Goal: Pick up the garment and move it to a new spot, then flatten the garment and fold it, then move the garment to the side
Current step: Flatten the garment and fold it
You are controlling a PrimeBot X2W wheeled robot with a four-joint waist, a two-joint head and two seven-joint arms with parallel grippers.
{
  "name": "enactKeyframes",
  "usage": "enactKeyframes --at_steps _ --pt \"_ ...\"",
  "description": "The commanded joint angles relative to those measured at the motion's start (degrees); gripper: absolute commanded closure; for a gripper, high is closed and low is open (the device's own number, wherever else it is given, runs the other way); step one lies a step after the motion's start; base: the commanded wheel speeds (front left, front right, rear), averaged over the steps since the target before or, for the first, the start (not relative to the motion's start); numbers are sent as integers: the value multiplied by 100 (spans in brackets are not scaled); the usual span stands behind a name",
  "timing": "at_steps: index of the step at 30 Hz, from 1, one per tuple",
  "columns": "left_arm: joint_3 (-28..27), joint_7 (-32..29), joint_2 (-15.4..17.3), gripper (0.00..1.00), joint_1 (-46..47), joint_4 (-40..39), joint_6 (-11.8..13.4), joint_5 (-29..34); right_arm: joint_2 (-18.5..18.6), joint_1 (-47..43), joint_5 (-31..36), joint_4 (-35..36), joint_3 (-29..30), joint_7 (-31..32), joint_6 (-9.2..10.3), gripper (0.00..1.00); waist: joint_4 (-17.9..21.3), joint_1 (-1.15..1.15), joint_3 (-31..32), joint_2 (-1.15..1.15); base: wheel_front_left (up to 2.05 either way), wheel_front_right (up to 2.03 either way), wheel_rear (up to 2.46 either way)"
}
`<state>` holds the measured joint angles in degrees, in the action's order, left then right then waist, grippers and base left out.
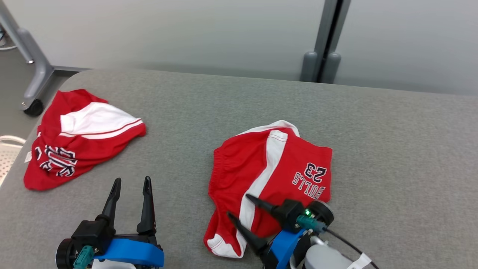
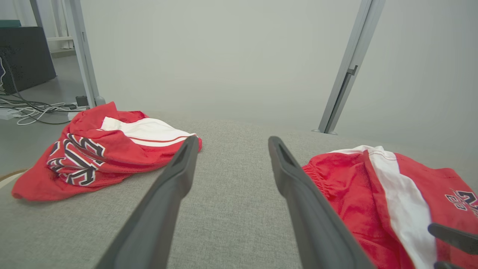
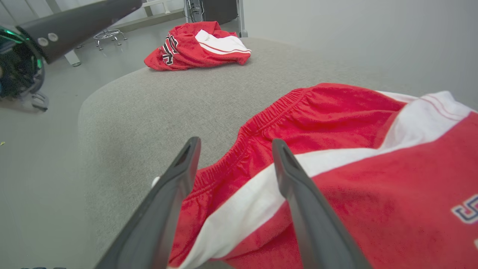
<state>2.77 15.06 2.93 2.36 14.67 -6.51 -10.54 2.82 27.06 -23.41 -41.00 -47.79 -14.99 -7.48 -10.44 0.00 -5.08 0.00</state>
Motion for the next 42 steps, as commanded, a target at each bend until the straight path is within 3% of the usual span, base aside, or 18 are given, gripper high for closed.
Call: enactKeyframes --at_steps 1,13,21,32,42 --pt "-37 17 -7 0 12 -29 32 9 17 2 182 112 218 -26 -1 0 128 0 42 0 0 0 0" --pt "-386 17 4 0 -72 -144 -5 249 286 -921 1301 1308 2664 -24 -2 0 677 0 128 0 0 0 0" --pt "-569 16 21 0 -146 -266 -20 410 190 -1843 1659 1981 4042 -25 -3 0 840 0 162 0 0 0 0" --pt "-570 17 7 0 -243 -327 -27 512 21 -2649 1879 2326 4528 -25 -2 0 874 0 182 0 0 0 0" --pt "-523 17 -1 0 -222 -303 -26 533 7 -2224 1788 2233 4262 -25 -3 0 767 0 204 0 0 0 0"
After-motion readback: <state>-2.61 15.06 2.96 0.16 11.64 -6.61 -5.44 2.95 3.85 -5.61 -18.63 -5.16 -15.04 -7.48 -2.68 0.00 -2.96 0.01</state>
